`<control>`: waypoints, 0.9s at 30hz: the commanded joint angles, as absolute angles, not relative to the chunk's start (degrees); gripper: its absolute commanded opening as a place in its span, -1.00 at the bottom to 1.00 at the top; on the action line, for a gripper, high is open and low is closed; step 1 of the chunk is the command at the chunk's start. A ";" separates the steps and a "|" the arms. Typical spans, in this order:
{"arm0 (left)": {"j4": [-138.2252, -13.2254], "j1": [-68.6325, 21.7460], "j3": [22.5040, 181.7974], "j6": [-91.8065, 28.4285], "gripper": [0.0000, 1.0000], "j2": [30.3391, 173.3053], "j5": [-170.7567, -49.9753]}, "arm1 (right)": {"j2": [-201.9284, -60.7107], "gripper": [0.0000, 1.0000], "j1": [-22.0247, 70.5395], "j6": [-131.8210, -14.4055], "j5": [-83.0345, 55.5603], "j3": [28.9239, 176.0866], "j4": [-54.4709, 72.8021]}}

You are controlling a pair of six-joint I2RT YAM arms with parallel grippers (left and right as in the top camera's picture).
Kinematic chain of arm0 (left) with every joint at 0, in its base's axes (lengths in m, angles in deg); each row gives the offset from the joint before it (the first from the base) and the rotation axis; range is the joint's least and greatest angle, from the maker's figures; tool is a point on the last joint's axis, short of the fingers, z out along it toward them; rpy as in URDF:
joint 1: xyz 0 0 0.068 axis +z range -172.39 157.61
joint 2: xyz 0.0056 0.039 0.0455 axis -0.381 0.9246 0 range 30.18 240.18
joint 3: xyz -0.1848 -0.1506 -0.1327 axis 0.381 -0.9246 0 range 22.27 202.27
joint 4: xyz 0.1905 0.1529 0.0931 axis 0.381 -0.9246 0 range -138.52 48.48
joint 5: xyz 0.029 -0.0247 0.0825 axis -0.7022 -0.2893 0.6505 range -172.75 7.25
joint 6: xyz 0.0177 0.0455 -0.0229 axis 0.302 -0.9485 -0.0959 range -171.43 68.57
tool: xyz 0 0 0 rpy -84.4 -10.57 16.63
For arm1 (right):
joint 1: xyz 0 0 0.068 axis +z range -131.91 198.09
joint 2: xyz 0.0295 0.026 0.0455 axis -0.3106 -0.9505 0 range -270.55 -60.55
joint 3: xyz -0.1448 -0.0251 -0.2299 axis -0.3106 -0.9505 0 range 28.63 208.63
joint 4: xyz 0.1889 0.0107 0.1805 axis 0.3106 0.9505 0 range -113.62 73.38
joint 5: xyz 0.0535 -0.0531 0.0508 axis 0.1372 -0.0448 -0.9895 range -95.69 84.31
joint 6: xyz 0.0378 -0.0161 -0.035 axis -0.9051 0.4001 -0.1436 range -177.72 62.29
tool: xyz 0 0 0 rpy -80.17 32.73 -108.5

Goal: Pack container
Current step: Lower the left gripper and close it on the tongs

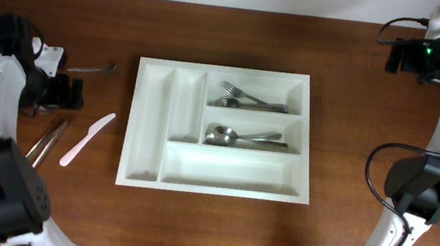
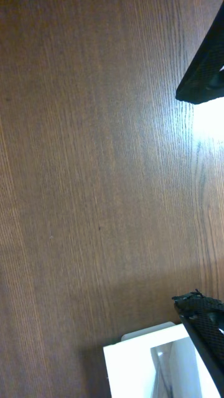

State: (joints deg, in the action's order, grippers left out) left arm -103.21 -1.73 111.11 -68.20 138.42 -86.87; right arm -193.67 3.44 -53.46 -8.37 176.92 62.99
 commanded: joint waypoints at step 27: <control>-104.15 1.38 111.66 -68.81 0.85 148.04 -79.96 | -192.70 0.98 3.35 -54.16 -8.70 177.68 62.99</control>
State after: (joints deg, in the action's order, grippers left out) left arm -104.00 -0.74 111.11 -68.38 147.67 -80.99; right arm -193.67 3.44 -53.46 -8.37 176.92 62.99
